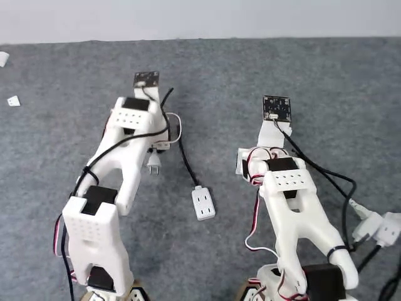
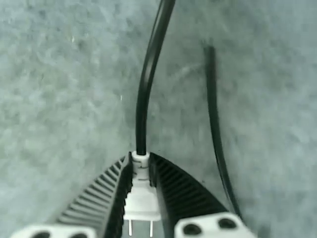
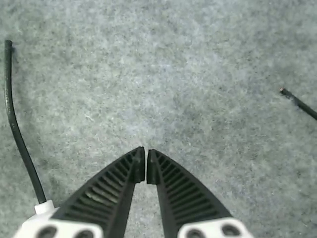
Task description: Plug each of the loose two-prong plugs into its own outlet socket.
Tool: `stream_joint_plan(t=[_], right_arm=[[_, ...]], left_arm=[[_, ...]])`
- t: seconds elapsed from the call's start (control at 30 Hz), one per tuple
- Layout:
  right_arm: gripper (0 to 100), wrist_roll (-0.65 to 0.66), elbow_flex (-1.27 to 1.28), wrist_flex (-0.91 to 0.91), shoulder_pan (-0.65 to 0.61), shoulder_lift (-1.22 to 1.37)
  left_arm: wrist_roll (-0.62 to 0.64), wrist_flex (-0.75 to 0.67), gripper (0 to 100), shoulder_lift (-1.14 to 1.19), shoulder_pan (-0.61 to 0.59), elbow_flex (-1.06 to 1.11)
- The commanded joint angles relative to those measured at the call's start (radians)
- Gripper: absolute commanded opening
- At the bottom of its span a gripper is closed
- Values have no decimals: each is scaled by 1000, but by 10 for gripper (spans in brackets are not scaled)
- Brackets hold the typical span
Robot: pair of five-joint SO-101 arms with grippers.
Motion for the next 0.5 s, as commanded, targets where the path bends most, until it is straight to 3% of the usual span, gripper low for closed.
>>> stream_joint_plan(t=[0.0, 0.13, 0.33, 0.47], right_arm=[[12, 14, -34, -10, -10, 1], [12, 15, -34, -10, -10, 1], [12, 15, -34, -8, -10, 1], [12, 15, -34, -8, -10, 1]], left_arm=[[48, -104, 15, -71, -23, 35], [97, -109, 45, -63, -52, 50], [112, -100, 242, -72, -69, 77], [107, -2, 254, -72, -69, 41]])
